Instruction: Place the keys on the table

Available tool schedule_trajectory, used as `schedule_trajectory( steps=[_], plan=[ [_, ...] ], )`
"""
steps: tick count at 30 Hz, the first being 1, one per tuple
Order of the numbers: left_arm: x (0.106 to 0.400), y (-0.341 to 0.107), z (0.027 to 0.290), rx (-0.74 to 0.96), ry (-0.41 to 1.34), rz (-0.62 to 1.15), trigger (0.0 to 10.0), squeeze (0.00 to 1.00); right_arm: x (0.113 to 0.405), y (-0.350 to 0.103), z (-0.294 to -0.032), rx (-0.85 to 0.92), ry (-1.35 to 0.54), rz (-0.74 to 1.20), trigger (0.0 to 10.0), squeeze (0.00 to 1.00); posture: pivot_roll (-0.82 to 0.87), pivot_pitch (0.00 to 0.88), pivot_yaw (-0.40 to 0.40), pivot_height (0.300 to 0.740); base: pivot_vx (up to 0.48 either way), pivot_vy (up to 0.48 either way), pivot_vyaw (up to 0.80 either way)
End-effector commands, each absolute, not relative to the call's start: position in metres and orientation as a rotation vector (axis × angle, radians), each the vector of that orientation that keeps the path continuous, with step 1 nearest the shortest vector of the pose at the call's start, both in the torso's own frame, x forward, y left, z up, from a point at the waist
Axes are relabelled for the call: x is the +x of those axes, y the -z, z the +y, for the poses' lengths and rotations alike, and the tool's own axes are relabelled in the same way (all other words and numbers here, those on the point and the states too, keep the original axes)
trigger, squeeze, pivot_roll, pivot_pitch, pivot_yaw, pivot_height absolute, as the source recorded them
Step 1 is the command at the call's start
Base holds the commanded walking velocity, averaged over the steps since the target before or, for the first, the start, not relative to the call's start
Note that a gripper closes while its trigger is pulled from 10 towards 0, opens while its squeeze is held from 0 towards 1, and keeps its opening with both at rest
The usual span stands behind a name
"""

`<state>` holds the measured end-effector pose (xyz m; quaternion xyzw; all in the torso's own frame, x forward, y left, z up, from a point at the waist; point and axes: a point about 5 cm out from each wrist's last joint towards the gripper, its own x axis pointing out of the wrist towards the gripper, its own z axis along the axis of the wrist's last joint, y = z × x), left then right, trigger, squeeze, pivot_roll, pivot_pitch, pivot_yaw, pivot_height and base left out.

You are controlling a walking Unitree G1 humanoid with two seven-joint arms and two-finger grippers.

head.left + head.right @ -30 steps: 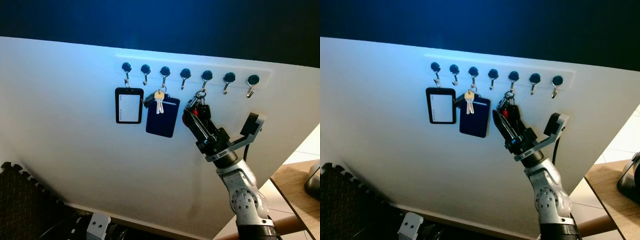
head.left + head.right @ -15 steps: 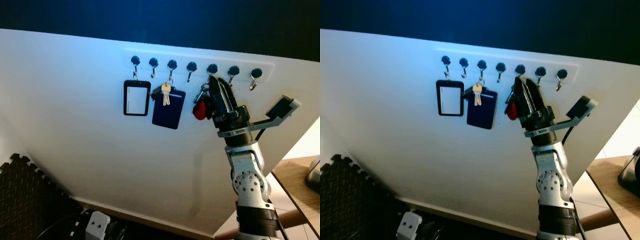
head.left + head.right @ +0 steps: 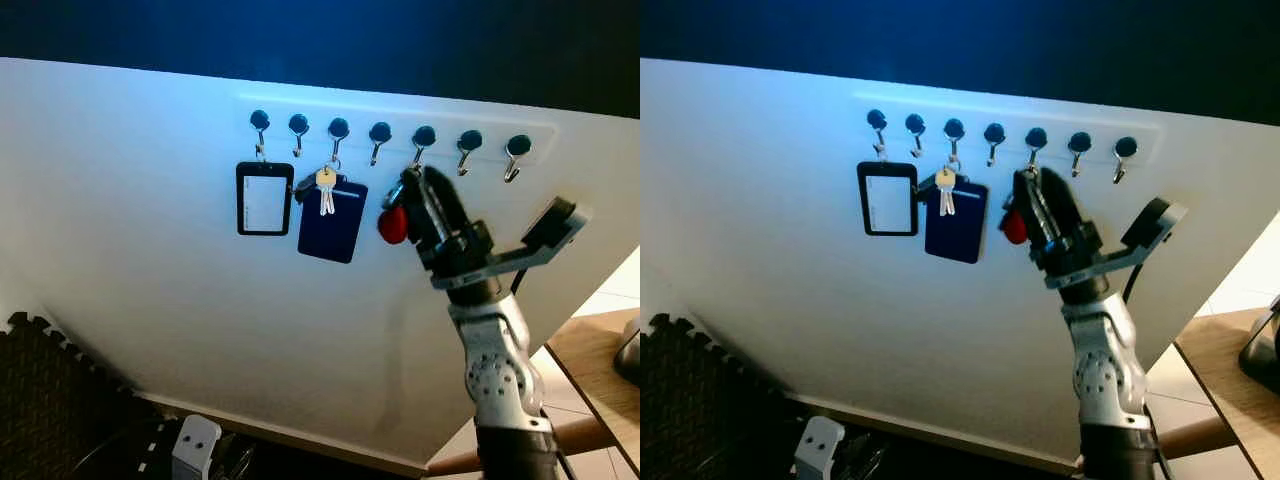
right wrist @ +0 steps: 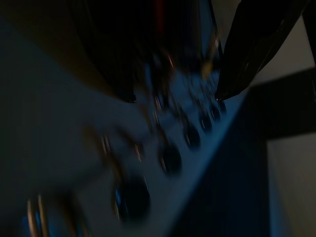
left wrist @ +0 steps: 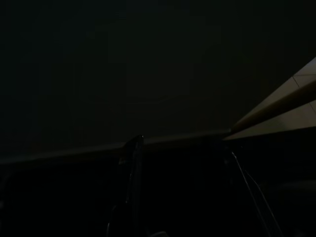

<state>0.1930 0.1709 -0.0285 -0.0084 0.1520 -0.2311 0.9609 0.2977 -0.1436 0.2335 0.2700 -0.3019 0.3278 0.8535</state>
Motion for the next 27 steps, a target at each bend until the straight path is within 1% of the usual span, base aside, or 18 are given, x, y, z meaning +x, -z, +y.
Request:
schedule_trajectory(
  steps=[1, 17, 27],
  plan=[
    [0.188, 0.032, 0.169, -0.029, 0.469, 0.330, 10.0, 0.00, 0.296, -0.227, -0.141, 0.555, -0.697, -0.612, 10.0, 0.00, 0.09, 0.111, -0.039, 0.740, 0.000, 0.000, 0.00],
    [0.189, 0.033, 0.169, -0.033, 0.460, 0.347, 10.0, 0.00, 0.289, -0.217, -0.130, 0.494, -0.747, -0.579, 10.0, 0.00, 0.08, 0.110, -0.040, 0.740, 0.000, 0.000, 0.00],
    [0.187, 0.037, 0.171, -0.034, 0.450, 0.370, 10.0, 0.00, 0.294, -0.225, -0.137, 0.498, -0.688, -0.618, 10.0, 0.00, 0.09, 0.113, -0.043, 0.740, 0.000, 0.000, 0.00]
  ],
)
